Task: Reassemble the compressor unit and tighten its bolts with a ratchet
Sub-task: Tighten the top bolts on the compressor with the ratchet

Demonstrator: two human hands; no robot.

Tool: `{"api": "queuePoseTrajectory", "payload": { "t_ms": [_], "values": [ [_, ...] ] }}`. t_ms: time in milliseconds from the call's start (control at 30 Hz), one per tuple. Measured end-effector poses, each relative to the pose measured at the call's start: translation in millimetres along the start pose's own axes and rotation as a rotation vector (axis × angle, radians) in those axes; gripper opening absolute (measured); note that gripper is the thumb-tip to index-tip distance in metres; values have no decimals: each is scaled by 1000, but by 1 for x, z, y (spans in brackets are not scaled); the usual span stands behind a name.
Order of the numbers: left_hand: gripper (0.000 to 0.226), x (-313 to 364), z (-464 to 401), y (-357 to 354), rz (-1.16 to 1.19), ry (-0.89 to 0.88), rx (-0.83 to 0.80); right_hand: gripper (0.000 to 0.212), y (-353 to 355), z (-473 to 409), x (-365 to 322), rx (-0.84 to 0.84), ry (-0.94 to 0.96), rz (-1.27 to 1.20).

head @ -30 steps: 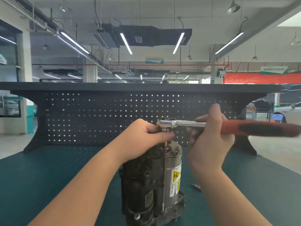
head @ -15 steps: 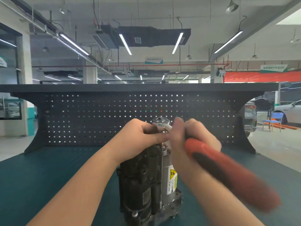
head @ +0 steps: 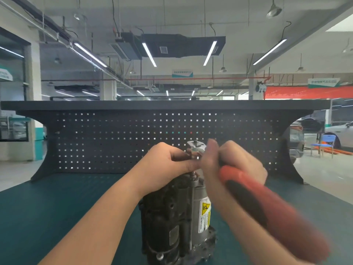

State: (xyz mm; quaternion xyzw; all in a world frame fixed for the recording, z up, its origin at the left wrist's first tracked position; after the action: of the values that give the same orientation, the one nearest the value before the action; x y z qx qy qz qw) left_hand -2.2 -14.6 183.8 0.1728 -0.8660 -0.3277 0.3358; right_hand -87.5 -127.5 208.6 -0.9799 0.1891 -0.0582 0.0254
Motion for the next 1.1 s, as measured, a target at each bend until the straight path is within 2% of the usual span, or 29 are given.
{"api": "queuePoseTrajectory", "payload": {
  "t_ms": [33, 67, 100, 167, 233, 267, 333, 367, 400, 500, 533, 567, 600, 633, 700, 733, 767, 800, 867, 967, 1000, 1067, 1100],
  "values": [
    [16, 1, 1, -1, 3, -4, -6, 21, 0, 1, -1, 28, -20, 37],
    [18, 0, 1, 0, -4, 2, -5, 19, 11, 4, 7, 179, -101, 17],
    [18, -2, 1, 1, -23, 22, 1, 26, 26, 11, 21, 384, -218, -78],
    [18, -7, 0, 3, -41, 57, 14, 35, 32, 28, 64, 653, -620, -526],
    [20, -7, -1, 2, -48, 68, 20, 30, 11, 50, 102, 723, -1028, -904],
    [20, -7, -1, 2, -54, 64, 22, 29, 4, 58, 109, 728, -1104, -980],
    [19, -7, -2, 1, -46, 56, 24, 32, 8, 51, 101, 697, -1009, -898],
    [20, -7, -2, 1, -32, 55, 18, 36, 19, 39, 86, 647, -846, -755],
    [22, -6, -2, 0, -28, 49, 7, 37, 26, 23, 65, 543, -655, -586],
    [15, 1, -2, -3, -31, 6, -21, 28, 9, -9, -4, 62, -122, 35],
    [23, 1, -3, -4, -39, -8, -21, 36, 4, -5, -18, 28, 6, 109],
    [26, 1, -3, -3, -36, -6, -19, 39, 8, -3, -20, 86, 25, 120],
    [20, -3, -3, -2, -40, 14, -16, 39, 17, -1, -8, 211, -96, 13],
    [13, -5, -2, -1, -41, 37, -16, 39, 27, 4, 18, 358, -295, -198],
    [17, -9, -3, 0, -59, 74, -7, 37, 25, 26, 73, 600, -773, -672],
    [23, -9, -3, 0, -71, 79, -5, 32, 14, 42, 93, 657, -985, -839],
    [28, -8, -2, -1, -83, 83, -2, 30, 8, 51, 103, 693, -1087, -920],
    [31, -7, -2, -1, -93, 75, 0, 29, 7, 52, 103, 703, -1082, -929],
    [36, -7, -2, -1, -95, 61, -6, 35, 19, 33, 81, 611, -793, -767],
    [52, -7, -3, -2, -119, 57, -10, 42, 13, -9, 10, 114, -154, -298],
    [51, -4, -4, 0, -138, 37, 8, 50, 4, -9, -4, 8, -30, -245],
    [37, 2, -3, 0, -176, -10, 23, 58, -2, -7, -11, -40, 29, -163],
    [26, 2, -2, 0, -165, -11, 13, 50, 0, -6, -8, 0, -7, -129]
  ]
}}
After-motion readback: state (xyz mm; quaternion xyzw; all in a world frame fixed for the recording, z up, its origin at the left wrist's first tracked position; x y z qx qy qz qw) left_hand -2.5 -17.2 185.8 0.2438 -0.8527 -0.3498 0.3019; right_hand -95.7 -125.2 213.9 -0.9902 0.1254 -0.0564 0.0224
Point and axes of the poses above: each hand's wrist, its own z-axis away from the middle knuckle, its own y-axis out of the back of the hand, x = y × z, the point moved 9 cm from there along -z, towards the middle knuckle, and after that the axes turned 14 degrees about -z, right-handed, at the moved point
